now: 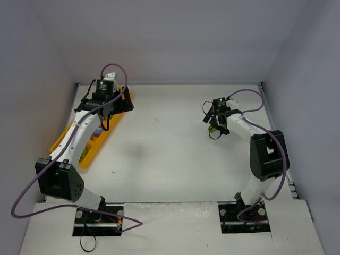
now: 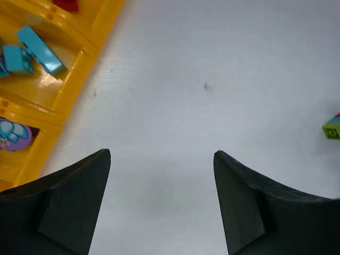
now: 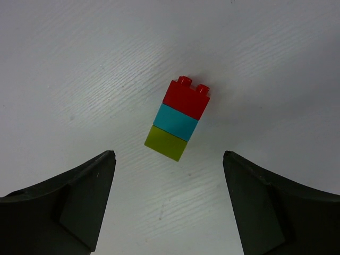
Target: Sort the legos into containers by color
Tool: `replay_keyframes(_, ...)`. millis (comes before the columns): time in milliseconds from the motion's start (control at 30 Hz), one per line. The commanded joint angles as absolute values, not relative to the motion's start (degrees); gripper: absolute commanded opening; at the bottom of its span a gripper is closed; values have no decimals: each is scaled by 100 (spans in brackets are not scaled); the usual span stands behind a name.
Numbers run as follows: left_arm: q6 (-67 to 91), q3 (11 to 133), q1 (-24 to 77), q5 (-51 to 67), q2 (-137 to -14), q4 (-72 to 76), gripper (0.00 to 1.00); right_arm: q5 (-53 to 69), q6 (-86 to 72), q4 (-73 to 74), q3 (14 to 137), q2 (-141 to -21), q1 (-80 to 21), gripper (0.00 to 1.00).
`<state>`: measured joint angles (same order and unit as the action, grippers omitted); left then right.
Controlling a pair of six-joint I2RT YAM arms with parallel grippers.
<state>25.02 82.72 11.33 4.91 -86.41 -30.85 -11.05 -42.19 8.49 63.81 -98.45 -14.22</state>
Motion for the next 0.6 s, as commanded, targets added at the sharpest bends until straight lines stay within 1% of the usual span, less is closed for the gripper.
replay_keyframes(0, 2698, 8087, 1151, 782, -8139, -3015, 72, -1502, -4702, 1002, 6723, -10045, -1397, 77)
replay_keyframes(133, 2698, 7805, 1397, 791, -7849, -3155, 72, -1687, -4939, 1011, 6820, -10326, -1389, 72)
replay_keyframes(233, 2725, 7595, 1433, 808, -7709, -3199, 72, -1793, -5001, 1011, 6881, -10423, -1389, 67)
replay_keyframes(333, 2768, 7428, 1433, 861, -7612, -3191, 72, -1846, -5018, 1011, 6934, -10555, -1389, 65)
replay_keyframes(567, 2769, 7313, 1512, 905, -7559, -3208, 72, -1890, -4914, 1011, 7031, -10863, -1397, 54)
